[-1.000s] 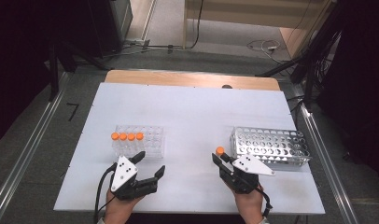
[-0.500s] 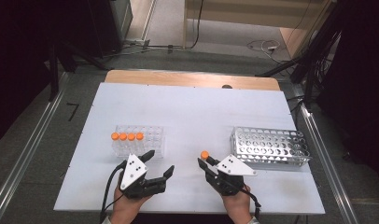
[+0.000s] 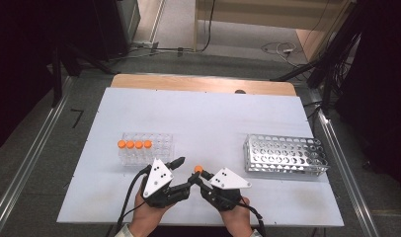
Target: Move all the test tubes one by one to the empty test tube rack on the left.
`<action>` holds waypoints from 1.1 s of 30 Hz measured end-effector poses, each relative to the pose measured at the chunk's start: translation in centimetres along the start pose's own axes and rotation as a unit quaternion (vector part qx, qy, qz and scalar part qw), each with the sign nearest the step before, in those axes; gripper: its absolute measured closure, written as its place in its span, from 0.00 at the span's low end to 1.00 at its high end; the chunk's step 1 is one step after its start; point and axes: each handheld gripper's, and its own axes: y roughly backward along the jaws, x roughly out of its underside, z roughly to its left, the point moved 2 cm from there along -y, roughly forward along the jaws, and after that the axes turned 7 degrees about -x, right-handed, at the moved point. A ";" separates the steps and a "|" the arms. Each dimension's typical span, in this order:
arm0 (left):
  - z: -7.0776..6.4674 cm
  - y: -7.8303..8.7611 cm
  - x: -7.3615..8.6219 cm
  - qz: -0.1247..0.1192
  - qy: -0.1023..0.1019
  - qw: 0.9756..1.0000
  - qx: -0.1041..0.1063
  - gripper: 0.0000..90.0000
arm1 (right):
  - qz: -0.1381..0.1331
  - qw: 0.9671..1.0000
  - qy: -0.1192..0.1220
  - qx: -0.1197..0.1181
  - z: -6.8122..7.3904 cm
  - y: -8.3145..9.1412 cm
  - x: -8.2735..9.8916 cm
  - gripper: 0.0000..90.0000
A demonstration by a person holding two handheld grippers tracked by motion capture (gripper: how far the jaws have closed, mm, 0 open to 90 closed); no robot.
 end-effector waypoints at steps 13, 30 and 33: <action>-0.1 -0.5 0.5 0.010 -0.005 1.000 0.019 0.71 | -0.001 1.000 0.003 -0.016 0.9 -0.4 -0.4 0.80; -0.3 -0.6 0.6 0.011 -0.011 1.000 0.016 0.78 | -0.001 1.000 0.002 -0.022 1.0 -0.4 -0.6 0.80; -0.3 -0.6 0.7 0.011 -0.010 1.000 0.019 0.78 | 0.000 1.000 0.001 -0.026 1.0 -0.4 -0.6 0.79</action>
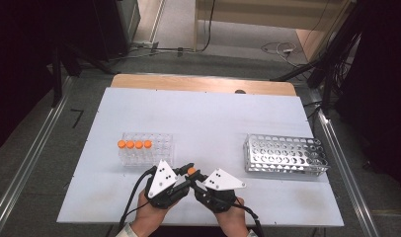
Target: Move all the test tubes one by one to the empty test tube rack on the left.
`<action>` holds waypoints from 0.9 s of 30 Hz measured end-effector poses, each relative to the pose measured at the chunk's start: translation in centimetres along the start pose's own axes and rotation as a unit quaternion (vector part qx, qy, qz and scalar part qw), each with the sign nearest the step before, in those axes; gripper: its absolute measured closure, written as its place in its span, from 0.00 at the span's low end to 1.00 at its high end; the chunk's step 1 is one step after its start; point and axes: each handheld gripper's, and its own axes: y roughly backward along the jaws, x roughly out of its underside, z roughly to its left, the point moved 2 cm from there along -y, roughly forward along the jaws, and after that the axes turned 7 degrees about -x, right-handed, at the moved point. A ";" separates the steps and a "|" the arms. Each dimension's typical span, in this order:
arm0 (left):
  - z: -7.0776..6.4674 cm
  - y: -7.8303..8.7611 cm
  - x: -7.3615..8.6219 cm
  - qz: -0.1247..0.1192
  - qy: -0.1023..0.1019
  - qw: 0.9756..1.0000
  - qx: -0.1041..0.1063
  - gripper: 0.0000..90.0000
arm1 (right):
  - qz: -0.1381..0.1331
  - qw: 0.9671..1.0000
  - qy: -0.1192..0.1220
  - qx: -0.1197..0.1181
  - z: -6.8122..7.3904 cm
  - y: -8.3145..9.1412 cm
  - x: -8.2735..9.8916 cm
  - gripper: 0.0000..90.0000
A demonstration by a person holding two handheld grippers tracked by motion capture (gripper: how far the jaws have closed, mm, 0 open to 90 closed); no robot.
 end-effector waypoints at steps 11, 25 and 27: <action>0.2 0.0 -0.2 -0.002 0.003 1.000 -0.001 0.78 | 0.014 1.000 -0.011 -0.023 -0.7 -0.1 0.3 0.36; 1.3 0.3 -1.0 -0.008 0.017 1.000 -0.013 0.78 | 0.024 0.999 -0.027 0.003 -2.1 0.6 1.7 0.20; 1.5 0.4 -1.2 -0.009 0.018 1.000 -0.016 0.78 | 0.024 0.999 -0.031 0.003 -2.2 0.8 1.8 0.20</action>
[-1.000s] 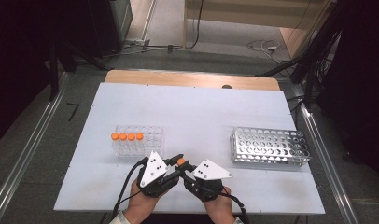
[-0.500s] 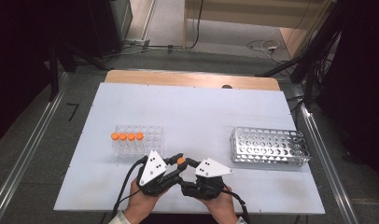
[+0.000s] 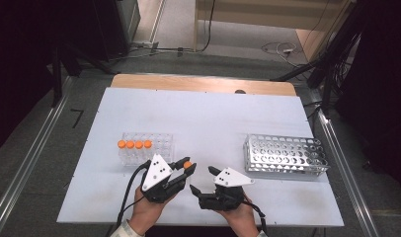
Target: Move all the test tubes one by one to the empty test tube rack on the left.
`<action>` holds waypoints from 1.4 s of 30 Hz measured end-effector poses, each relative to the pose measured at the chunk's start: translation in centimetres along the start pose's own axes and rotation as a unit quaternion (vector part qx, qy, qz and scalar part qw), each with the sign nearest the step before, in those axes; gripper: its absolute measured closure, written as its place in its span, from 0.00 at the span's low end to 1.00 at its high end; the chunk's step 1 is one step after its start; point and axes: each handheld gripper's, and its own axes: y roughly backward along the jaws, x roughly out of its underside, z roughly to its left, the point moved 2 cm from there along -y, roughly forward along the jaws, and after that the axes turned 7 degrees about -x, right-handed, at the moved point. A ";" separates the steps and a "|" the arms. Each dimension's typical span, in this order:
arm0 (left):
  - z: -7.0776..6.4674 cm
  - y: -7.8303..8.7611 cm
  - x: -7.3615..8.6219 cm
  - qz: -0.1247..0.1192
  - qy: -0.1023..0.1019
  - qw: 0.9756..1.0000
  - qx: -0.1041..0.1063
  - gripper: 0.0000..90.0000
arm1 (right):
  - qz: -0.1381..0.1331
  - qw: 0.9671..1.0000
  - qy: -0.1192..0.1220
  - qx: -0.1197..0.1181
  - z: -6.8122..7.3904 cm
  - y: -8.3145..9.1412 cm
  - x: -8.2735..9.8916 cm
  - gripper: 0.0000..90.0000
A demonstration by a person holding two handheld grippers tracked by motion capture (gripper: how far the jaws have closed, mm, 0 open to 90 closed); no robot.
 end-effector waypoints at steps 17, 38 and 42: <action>4.7 1.6 -2.3 -0.025 0.030 0.997 -0.060 0.78 | 0.003 1.000 -0.001 0.004 0.0 0.0 0.1 0.22; 8.3 2.0 -3.2 -0.030 0.037 0.991 -0.124 0.78 | 0.005 1.000 -0.004 0.002 0.0 -0.2 0.1 0.23; 8.5 1.7 -2.9 -0.029 0.040 0.991 -0.126 0.78 | 0.004 1.000 -0.005 0.003 0.0 -0.1 0.1 0.23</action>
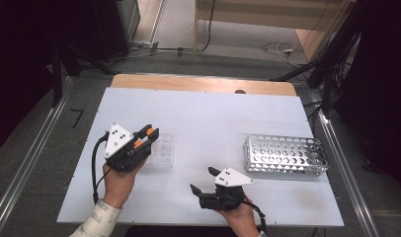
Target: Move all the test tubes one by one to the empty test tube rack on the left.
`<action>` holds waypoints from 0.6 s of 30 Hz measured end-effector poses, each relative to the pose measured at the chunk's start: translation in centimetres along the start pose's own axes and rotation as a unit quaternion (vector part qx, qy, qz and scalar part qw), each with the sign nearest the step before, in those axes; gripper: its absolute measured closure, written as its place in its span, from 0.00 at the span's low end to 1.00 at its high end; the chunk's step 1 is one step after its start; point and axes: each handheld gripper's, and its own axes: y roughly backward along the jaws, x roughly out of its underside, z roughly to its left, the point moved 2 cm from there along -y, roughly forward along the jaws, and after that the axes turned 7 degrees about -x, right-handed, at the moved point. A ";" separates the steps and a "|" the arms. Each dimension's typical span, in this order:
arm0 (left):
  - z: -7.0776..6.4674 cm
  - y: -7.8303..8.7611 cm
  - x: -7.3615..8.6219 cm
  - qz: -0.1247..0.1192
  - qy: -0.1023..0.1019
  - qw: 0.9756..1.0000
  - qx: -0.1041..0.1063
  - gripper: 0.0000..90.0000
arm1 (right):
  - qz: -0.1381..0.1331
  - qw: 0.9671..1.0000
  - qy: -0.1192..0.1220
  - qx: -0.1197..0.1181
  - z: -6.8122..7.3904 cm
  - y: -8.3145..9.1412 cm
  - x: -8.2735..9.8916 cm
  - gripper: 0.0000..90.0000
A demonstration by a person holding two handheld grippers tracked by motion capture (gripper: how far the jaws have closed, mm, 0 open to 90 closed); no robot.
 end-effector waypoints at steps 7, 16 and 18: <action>0.0 -0.4 0.5 0.005 0.000 1.000 -0.003 0.78 | 0.001 1.000 0.001 0.000 0.0 0.0 0.0 0.23; 0.0 -0.8 1.1 0.010 -0.004 1.000 -0.006 0.78 | 0.001 1.000 0.002 0.000 0.0 0.0 0.1 0.23; -0.1 -1.0 1.5 0.014 -0.008 1.000 -0.006 0.78 | 0.001 1.000 0.001 0.000 0.0 0.0 0.1 0.23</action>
